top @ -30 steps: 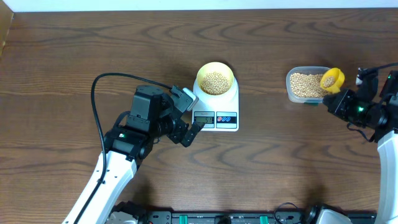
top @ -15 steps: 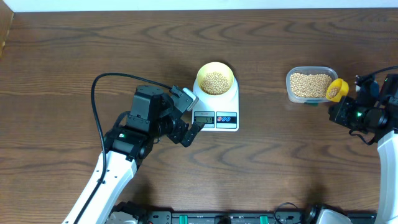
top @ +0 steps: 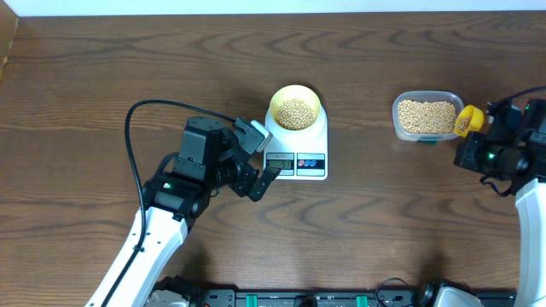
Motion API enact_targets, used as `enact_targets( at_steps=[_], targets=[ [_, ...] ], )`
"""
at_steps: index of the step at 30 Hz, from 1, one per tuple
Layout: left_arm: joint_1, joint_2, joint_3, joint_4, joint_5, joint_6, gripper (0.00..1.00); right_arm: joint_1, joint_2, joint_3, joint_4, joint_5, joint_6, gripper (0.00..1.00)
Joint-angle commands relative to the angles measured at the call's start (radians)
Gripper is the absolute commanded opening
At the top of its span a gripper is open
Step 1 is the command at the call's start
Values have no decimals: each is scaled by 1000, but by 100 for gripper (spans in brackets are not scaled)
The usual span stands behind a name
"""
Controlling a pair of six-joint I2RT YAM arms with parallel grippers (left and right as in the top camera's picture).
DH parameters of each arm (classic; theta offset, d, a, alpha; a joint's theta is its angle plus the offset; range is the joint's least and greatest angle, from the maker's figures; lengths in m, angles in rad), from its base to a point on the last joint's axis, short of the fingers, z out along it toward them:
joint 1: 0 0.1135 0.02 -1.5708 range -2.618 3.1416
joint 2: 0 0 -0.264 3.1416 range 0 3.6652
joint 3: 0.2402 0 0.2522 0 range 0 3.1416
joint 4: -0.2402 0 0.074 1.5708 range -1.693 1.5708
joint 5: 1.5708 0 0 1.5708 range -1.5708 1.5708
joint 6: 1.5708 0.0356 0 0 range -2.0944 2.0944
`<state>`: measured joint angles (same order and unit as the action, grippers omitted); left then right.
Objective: Scoop item into bowl and weigh 50g on scale
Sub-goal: 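Dip the yellow scoop into the soybeans in the tub, then lift the scoop out and carry it left over the yellow bowl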
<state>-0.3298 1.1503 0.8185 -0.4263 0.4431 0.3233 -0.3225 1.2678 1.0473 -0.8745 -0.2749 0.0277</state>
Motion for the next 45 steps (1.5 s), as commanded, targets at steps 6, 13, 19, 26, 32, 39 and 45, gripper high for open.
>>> enact_targets(
  at_steps=[6, 13, 19, 26, 32, 39, 45],
  targets=[
    [3, 6, -11, -3, 10, 20, 100, 97, -5, 3, -1, 108, -52, 1],
    [3, 6, -11, -3, 10, 20, 100, 177, -5, 3, 0, 238, -64, 1],
    [3, 6, -11, -3, 10, 20, 100, 224, -5, 3, 0, 353, -71, 1],
    [3, 6, -11, -3, 10, 20, 100, 238, -4, 3, 5, 397, -90, 1],
    [3, 6, -11, -3, 10, 20, 100, 237, 0, 3, 28, 383, -86, 1],
    [3, 6, -11, -3, 10, 20, 100, 237, 50, 3, 84, 147, 23, 1],
    [3, 6, -11, -3, 10, 20, 100, 237, 130, 3, 82, 6, 87, 1]
  ],
)
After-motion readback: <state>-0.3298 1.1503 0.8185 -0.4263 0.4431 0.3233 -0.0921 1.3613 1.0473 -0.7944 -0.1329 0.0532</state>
